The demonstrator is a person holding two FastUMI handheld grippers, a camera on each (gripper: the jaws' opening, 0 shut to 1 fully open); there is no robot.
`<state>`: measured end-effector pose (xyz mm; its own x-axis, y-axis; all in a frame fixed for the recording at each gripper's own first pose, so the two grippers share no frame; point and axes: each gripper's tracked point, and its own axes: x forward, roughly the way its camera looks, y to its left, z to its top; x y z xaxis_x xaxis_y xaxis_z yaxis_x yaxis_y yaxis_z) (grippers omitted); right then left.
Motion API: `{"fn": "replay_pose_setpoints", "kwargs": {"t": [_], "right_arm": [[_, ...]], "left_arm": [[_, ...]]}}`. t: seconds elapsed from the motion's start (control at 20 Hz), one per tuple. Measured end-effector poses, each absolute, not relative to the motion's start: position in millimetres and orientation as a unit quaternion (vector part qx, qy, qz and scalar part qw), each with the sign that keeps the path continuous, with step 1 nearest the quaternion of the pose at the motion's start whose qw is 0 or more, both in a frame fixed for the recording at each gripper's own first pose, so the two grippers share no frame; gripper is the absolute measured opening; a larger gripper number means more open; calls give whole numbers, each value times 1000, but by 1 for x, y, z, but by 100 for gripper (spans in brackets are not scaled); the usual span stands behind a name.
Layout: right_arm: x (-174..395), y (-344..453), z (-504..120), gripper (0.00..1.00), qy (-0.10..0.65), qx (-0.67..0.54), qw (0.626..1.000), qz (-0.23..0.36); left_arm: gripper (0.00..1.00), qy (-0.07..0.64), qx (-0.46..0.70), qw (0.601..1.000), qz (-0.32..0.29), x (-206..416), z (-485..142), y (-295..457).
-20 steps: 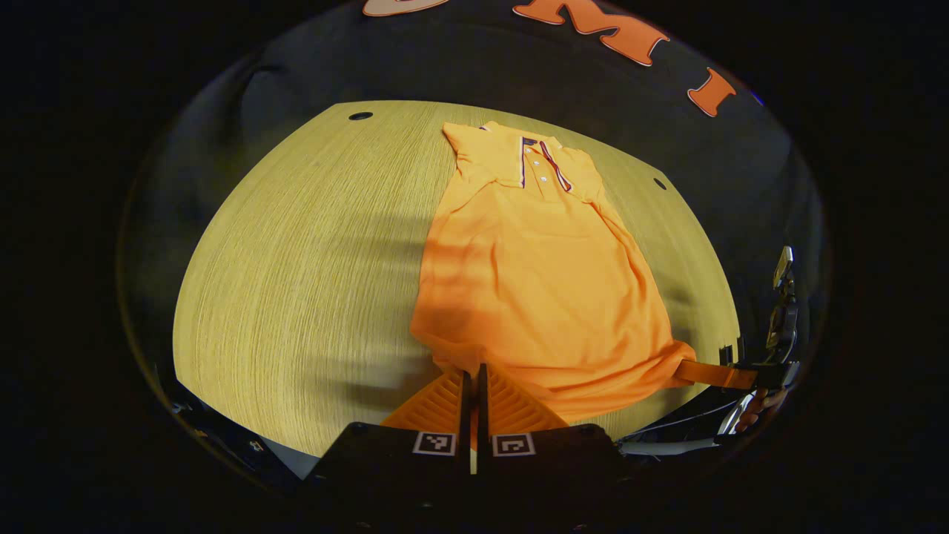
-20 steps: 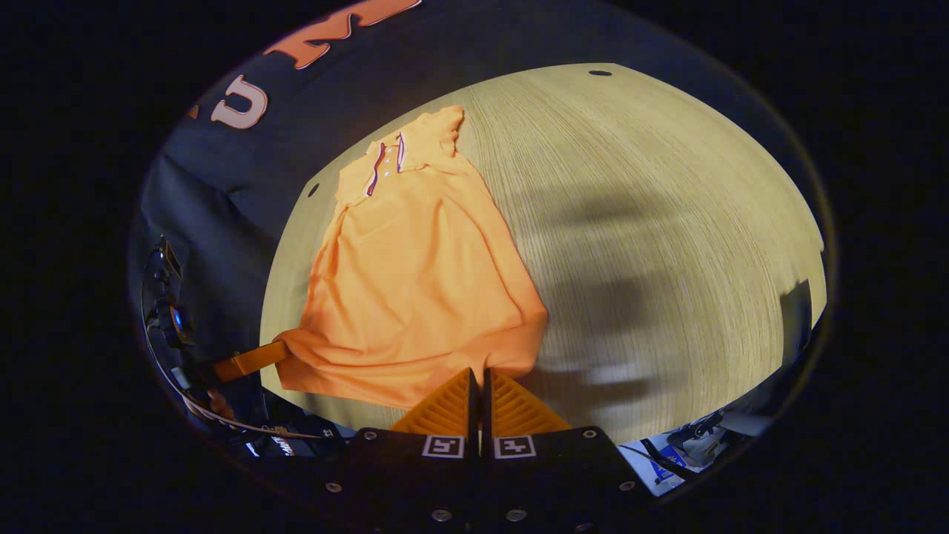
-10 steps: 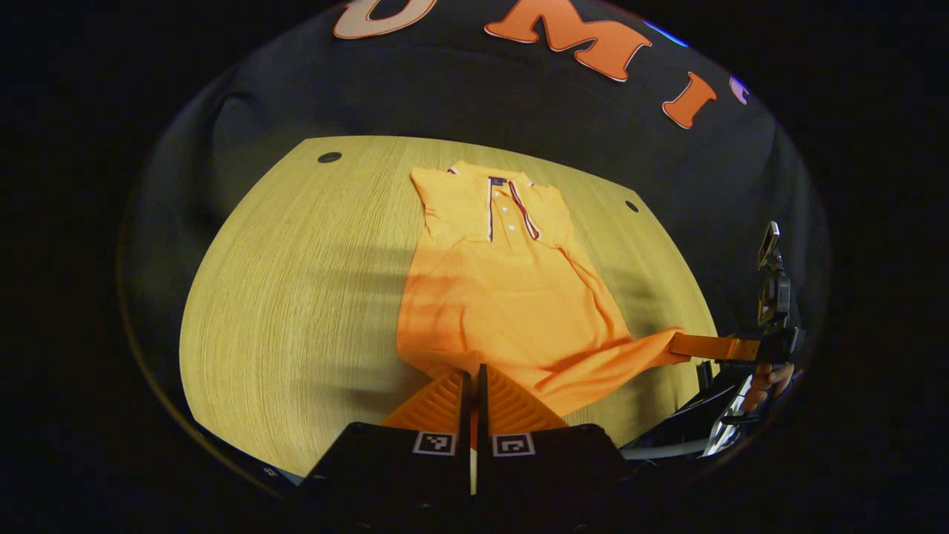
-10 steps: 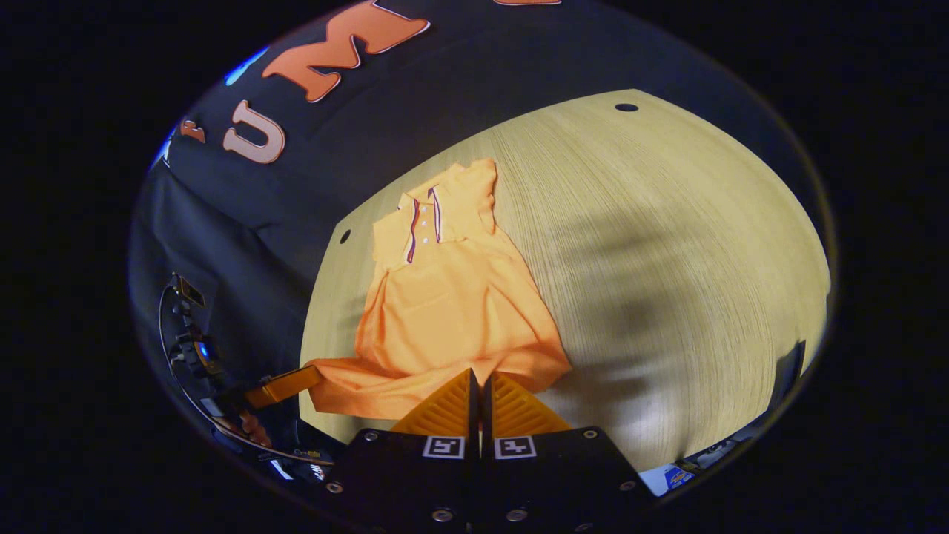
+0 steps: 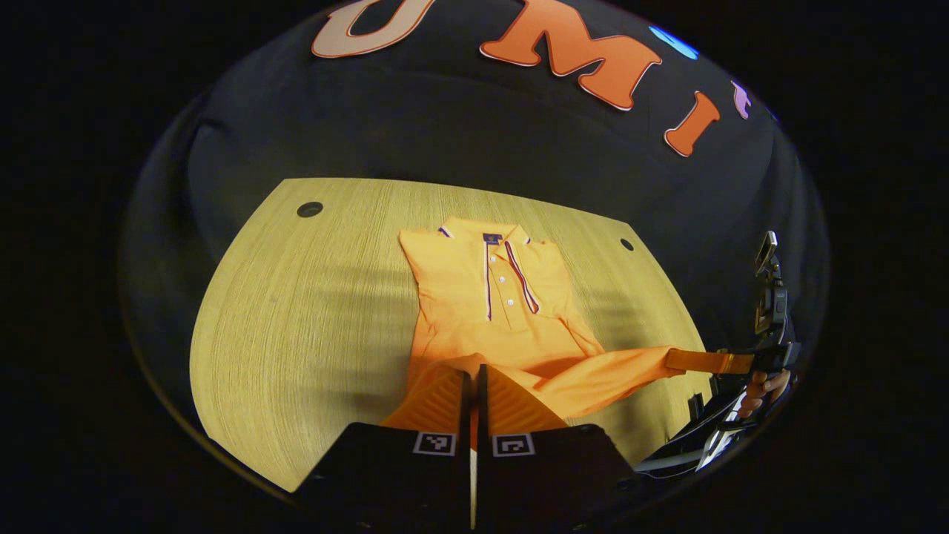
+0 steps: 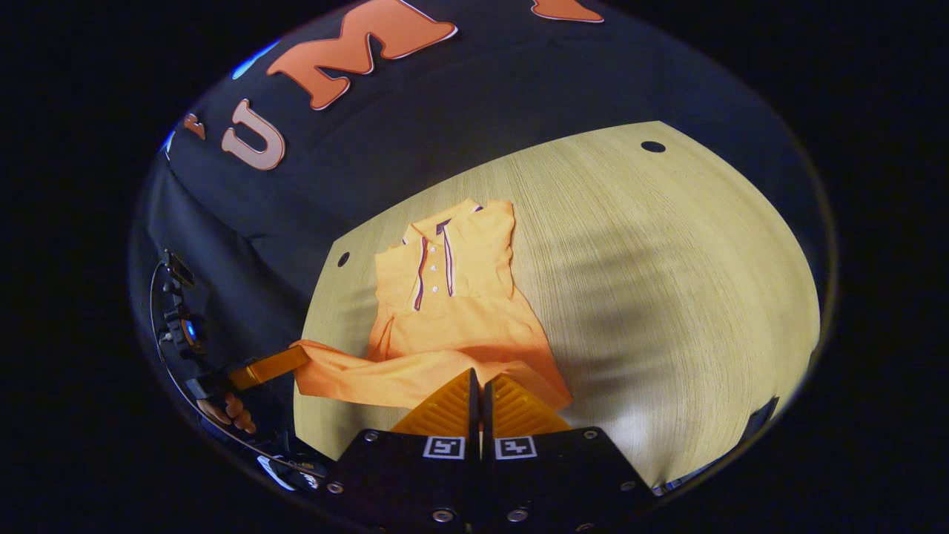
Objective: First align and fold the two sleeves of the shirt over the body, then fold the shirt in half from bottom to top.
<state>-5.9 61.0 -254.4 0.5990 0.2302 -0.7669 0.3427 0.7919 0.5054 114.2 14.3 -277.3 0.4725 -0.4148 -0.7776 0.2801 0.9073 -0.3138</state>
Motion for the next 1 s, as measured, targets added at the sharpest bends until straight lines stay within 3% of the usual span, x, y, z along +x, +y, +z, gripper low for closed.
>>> {"fn": "replay_pose_setpoints", "kwargs": {"t": [1.0], "right_arm": [[175, 19, -290, 1, 477, 274, 829, -103]], "left_arm": [[3, 464, -64, 854, -228, 309, -336, -7]]}}
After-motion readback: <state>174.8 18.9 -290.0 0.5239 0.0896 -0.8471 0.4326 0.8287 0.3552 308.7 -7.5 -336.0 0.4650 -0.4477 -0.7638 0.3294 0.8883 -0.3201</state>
